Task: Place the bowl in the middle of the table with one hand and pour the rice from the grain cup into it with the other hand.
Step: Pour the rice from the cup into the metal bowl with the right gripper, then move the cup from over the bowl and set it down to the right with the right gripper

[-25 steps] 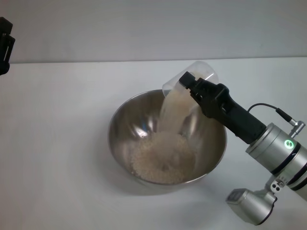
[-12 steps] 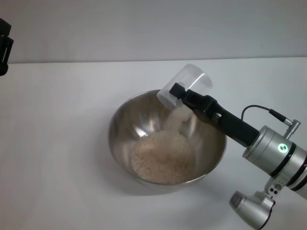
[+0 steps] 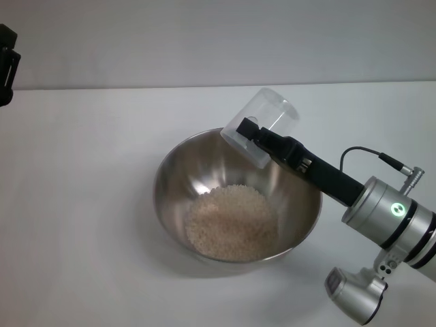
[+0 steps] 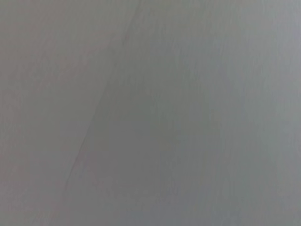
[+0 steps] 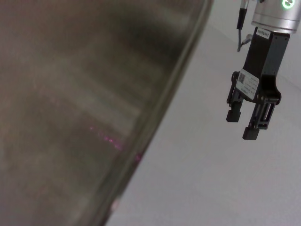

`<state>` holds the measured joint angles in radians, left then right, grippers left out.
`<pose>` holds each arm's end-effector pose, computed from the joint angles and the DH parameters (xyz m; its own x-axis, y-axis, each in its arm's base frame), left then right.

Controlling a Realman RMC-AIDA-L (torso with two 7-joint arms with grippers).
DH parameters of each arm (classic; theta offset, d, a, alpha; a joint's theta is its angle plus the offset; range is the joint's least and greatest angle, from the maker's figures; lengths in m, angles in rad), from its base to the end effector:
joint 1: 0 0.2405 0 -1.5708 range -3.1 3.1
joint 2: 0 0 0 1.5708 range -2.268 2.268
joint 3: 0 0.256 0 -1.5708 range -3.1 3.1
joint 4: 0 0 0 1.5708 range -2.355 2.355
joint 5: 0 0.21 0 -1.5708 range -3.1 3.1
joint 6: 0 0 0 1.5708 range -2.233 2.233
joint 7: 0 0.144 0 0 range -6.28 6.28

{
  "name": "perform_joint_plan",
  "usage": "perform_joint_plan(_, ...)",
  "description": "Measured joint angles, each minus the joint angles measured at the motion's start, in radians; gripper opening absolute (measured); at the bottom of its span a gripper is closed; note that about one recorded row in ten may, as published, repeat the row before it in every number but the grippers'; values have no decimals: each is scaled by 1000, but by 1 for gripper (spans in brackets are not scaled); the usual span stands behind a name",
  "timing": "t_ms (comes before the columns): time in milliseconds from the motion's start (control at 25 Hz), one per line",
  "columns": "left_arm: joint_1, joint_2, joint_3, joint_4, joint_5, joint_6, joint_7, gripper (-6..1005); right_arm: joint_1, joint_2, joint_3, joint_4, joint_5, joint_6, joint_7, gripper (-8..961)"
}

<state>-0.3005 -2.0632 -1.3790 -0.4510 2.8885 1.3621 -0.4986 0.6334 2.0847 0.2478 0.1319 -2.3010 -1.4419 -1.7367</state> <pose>-0.2752 0.3259 0.0379 0.3529 -0.3406 0.8715 0.8199 -0.3362 -0.4634 0.2133 0.3225 -0.0729 0.0210 0.6018 0.7984 0.7331 0.5337 -0.4216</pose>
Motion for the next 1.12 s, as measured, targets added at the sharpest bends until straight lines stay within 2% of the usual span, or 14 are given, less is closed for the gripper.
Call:
perform_joint_plan(200,-1,0,0,0,0,-2,0,650,-14,0,40,24,10,-5,40,19)
perform_joint_plan(320,-2,0,-2,3,0,-3,0,650,-67,0,187,114,12,-12,185,19)
perform_joint_plan(360,-2,0,-2,3,0,-3,0,650,-67,0,187,114,12,-12,185,19)
perform_joint_plan(400,-3,0,-4,5,0,-3,0,650,-97,1,240,162,13,-29,265,19)
perform_joint_plan(520,-3,0,-6,6,0,-3,0,650,-156,2,302,247,14,-66,416,19)
perform_joint_plan(560,-3,0,-6,6,0,-3,0,650,-156,2,302,247,14,-66,416,19)
perform_joint_plan(600,-3,1,-6,6,0,-3,0,650,-199,3,344,305,18,-81,521,19)
perform_joint_plan(640,-3,1,-6,6,0,-3,0,650,-199,3,344,305,18,-81,521,19)
perform_joint_plan(720,-3,1,-6,6,0,-3,0,650,-246,4,380,365,41,-88,620,19)
perform_joint_plan(800,-3,1,-6,6,0,-3,0,650,-303,4,394,440,143,-103,766,19)
perform_joint_plan(960,1,4,-5,1,0,1,0,650,-337,5,387,468,248,-128,895,19)
perform_joint_plan(1000,2,4,-5,0,0,3,0,650,-362,5,382,485,301,-137,990,19)
perform_joint_plan(1120,4,6,-5,0,0,9,0,650,-400,4,379,488,326,-132,1141,19)
